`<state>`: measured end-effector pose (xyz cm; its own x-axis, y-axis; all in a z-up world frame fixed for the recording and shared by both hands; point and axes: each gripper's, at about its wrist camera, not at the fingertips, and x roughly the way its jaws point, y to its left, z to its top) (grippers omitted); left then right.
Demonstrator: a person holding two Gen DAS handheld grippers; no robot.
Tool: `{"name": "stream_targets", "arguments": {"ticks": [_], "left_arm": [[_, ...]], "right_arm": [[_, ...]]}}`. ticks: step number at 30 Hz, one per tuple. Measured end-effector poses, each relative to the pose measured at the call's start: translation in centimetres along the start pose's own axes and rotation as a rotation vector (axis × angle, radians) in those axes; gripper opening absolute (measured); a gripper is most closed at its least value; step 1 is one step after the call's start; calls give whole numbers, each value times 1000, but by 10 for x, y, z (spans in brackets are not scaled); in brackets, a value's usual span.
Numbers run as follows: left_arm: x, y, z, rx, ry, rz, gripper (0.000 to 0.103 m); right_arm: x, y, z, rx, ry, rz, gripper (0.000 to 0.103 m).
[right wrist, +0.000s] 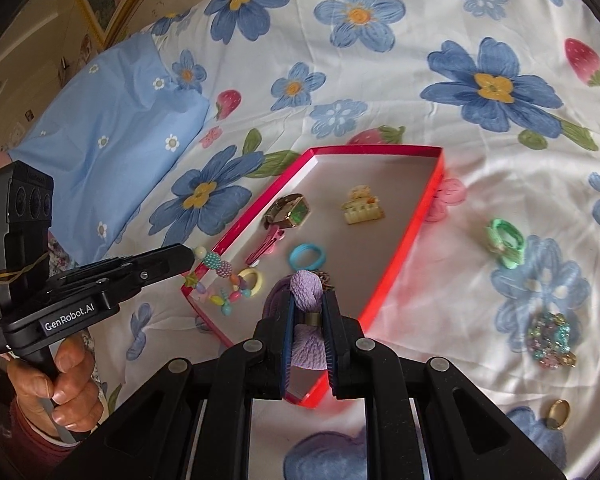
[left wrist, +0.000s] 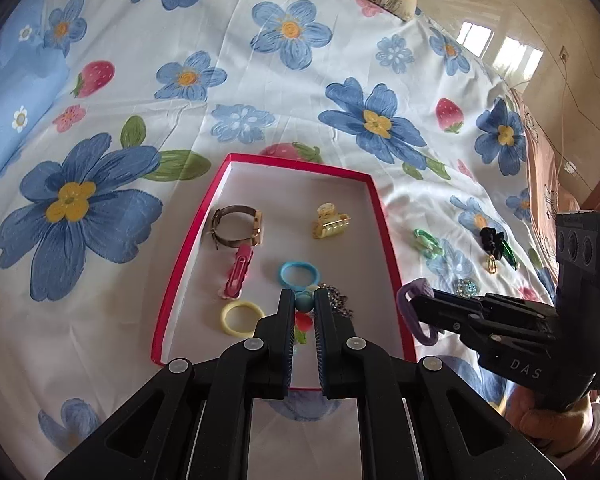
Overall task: Organize jewelry
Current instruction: 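Carry the beaded bracelet and purple bow clip into the red box and open both grippers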
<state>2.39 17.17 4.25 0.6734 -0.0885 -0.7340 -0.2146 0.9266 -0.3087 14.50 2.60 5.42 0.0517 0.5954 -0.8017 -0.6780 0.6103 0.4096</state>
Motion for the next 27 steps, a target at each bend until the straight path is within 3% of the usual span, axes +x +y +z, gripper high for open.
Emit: {"name": "stream_targets", "arguments": {"ticks": [6, 15, 27], "left_arm": [[22, 24, 0, -58, 38, -2, 8], [52, 51, -6, -117, 86, 90, 8], [70, 57, -13, -136, 127, 143, 9]], "right_arm": [[28, 5, 2, -21, 52, -4, 13], [65, 4, 3, -61, 137, -55, 16], [73, 9, 4, -97, 153, -64, 20]]}}
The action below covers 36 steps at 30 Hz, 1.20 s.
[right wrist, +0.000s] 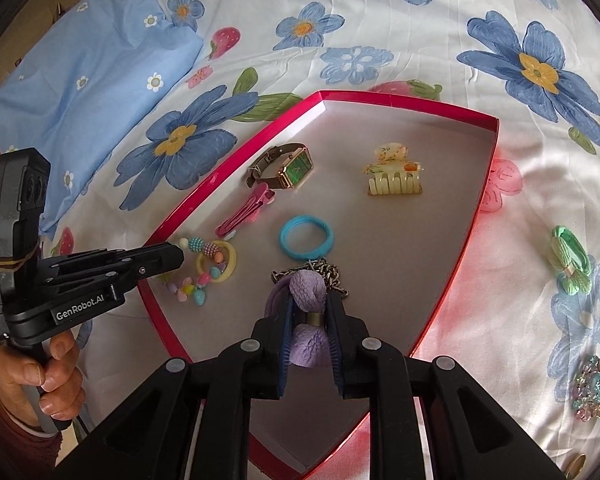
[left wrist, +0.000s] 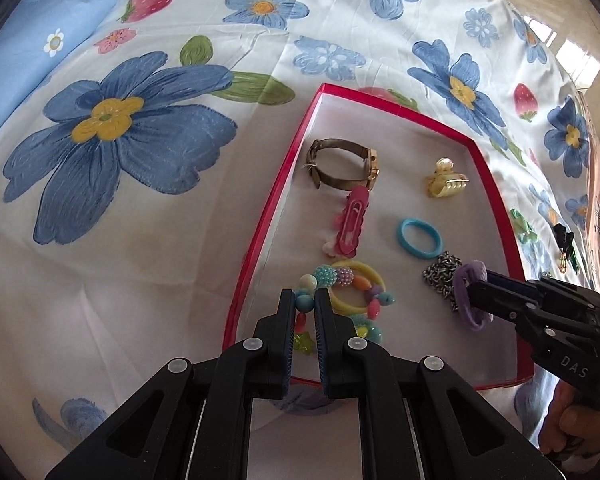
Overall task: Organize jewelry
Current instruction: 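Carry the beaded bracelet and purple bow clip into the red box and open both grippers, then grasp the crystal beaded bracelet with the left gripper while the right gripper grasps the gold ring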
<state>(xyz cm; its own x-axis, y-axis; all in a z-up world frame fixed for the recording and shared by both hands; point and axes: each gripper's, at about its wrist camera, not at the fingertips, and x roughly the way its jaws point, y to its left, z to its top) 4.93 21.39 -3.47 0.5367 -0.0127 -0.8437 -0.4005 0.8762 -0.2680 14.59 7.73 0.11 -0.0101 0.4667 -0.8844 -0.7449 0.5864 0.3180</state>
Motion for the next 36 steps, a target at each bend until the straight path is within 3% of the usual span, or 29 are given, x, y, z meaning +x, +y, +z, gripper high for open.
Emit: {"name": "stream_targets", "arguments": {"ticks": [6, 15, 18, 21, 36], "left_arm": [[-2, 0, 0, -4, -5, 4, 13], [-21, -9, -5, 17, -36, 18, 24], [-28, -13, -6, 21, -43, 14, 32], [-34, -18, -8, 29, -46, 6, 40], [-53, -75, -16, 141, -48, -59, 52]], "right_arm": [[-9, -1, -1, -5, -8, -5, 31], [-39, -13, -10, 47, -71, 1, 31], [-55, -22, -16, 84, -109, 5, 43], [-70, -33, -25, 117, -137, 5, 47], [-129, -111, -88, 289, -185, -123, 50]]}}
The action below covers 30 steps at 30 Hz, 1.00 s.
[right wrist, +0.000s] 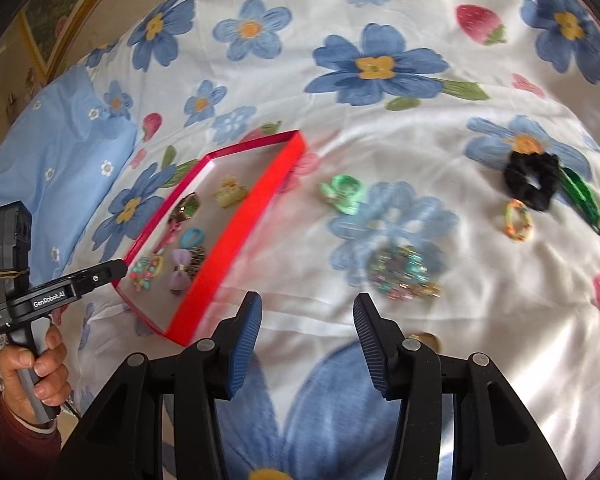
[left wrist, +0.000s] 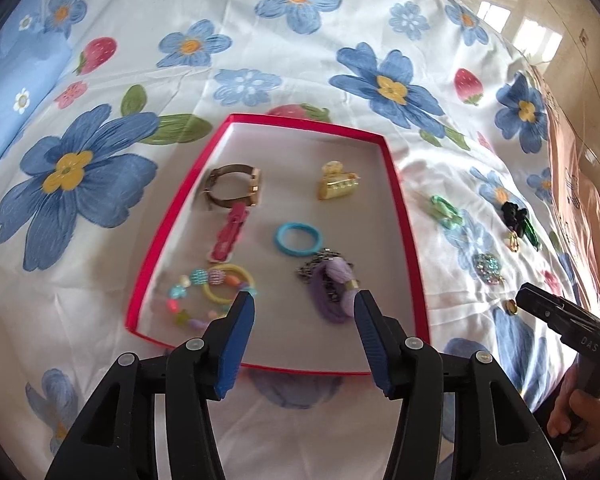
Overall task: Organize jewelry
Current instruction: 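Grasp the crystal beaded bracelet with the left gripper while the right gripper grasps the gold ring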
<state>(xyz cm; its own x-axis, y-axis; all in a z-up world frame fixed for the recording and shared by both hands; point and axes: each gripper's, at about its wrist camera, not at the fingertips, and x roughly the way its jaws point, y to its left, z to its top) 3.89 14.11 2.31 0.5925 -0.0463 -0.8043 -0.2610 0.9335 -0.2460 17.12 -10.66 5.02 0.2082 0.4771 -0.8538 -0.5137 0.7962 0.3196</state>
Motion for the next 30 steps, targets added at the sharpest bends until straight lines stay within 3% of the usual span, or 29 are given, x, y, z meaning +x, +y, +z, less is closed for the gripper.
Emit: {"name": "stream_targets", "arguments": {"ticks": [9, 17, 19, 20, 21, 30], "left_arm": [[14, -34, 6, 63, 29, -26, 53], [28, -63, 11, 112, 53, -47, 57], [33, -71, 13, 125, 59, -51, 58], [35, -76, 14, 134, 62, -53, 59], [38, -81, 15, 145, 65, -58, 59], [86, -137, 26, 247, 118, -110, 61]], "right_arm": [[-5, -35, -18, 36, 1, -74, 50], [11, -41, -24, 0, 29, -129, 47], [14, -40, -23, -21, 33, -154, 40], [15, -40, -23, -31, 34, -171, 27], [15, -41, -22, -35, 35, -176, 24], [-18, -67, -17, 41, -39, -146, 23]]}}
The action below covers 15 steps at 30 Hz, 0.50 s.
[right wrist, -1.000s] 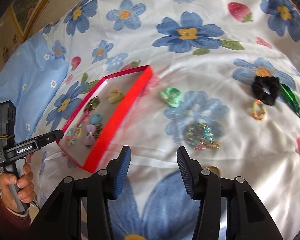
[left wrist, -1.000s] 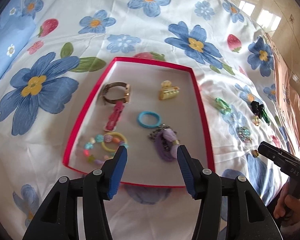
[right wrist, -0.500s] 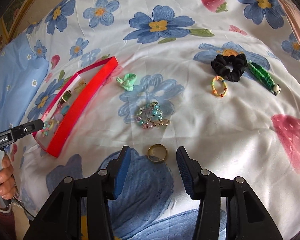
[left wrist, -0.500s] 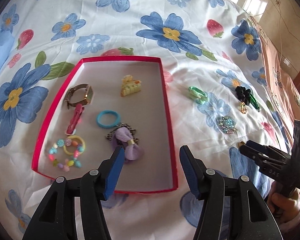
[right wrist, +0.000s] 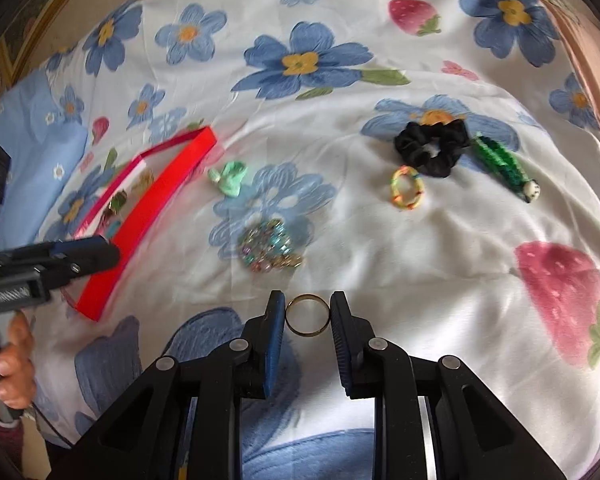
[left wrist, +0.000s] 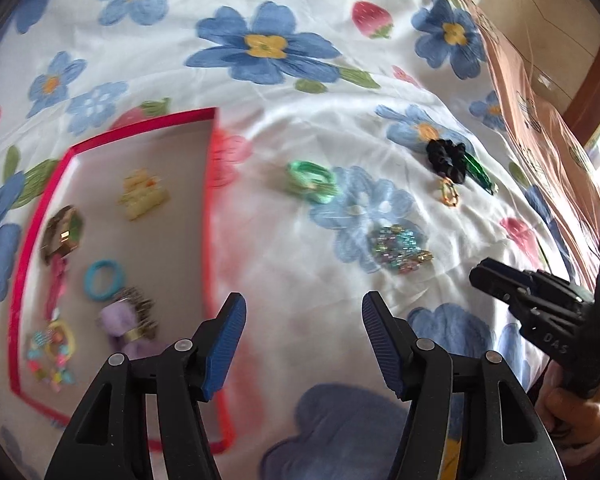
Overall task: Organize jewelry
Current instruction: 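Grasp the crystal beaded bracelet with the left gripper while the right gripper grasps the gold ring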
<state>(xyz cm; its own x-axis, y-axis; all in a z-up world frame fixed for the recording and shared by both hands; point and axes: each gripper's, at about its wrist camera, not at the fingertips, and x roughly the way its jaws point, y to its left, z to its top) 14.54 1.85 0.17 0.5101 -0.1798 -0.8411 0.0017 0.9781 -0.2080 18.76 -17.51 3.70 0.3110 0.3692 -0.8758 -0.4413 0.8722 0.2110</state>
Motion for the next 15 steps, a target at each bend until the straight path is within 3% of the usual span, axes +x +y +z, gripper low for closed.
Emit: {"name": "stream_targets", "arguments": {"ticks": [3, 8, 12, 14, 15], "left_arm": [[27, -17, 11, 40, 22, -13, 72], [70, -40, 25, 84, 60, -42, 72], [91, -52, 33, 122, 45, -8, 71], [98, -57, 36, 135, 39, -6, 64], [101, -59, 36, 147, 37, 0, 48]], "right_arm": [[-9, -13, 5, 34, -24, -2, 23], [-15, -30, 8, 81, -40, 5, 23], [-15, -38, 7, 110, -41, 8, 23], [-15, -40, 7, 119, -43, 10, 23], [-15, -41, 7, 123, -43, 12, 23]]}}
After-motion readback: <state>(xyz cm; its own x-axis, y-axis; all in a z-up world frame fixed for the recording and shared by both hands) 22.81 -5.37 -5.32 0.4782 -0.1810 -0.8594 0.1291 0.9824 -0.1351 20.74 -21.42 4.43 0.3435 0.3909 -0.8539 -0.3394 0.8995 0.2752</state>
